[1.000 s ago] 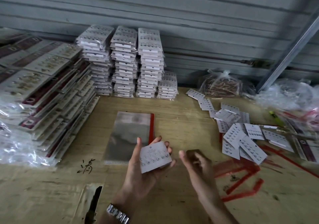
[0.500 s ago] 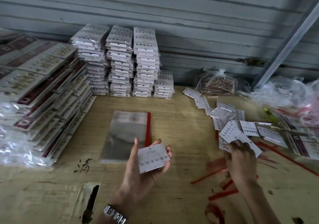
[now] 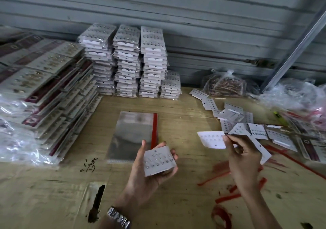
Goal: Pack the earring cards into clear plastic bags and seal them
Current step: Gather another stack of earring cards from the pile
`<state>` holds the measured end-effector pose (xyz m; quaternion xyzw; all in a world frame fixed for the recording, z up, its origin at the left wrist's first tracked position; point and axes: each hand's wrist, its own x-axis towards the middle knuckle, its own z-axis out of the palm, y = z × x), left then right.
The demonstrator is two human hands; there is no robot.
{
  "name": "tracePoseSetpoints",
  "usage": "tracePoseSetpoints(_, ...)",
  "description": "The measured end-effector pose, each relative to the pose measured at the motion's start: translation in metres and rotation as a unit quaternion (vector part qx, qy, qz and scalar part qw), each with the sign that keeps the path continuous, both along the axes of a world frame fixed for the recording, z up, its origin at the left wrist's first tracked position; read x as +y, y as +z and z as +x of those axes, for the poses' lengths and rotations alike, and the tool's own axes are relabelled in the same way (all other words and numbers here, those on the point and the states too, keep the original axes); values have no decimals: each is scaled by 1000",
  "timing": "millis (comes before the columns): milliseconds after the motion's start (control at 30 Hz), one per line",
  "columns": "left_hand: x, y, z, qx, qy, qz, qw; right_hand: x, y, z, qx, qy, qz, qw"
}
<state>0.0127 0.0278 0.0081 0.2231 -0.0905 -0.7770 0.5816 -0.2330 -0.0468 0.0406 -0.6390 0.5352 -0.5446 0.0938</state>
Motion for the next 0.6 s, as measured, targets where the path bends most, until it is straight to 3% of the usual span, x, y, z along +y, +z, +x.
tracePoseSetpoints(133, 0, -7, 0, -22, 26, 4, 999, 16, 16, 29, -246, 77, 150, 955)
tracePoseSetpoints(200, 2, -9, 0, -42, 39, 12, 998, 23, 21, 40, -292, 96, 196, 931)
tracePoseSetpoints(433, 8, -4, 3, -90, 44, 0, 995, 34, 29, 69, -306, 197, 347, 864)
tracePoseSetpoints(600, 10, -3, 3, -68, 46, -13, 997, 40, 22, 85, -249, 212, 357, 875)
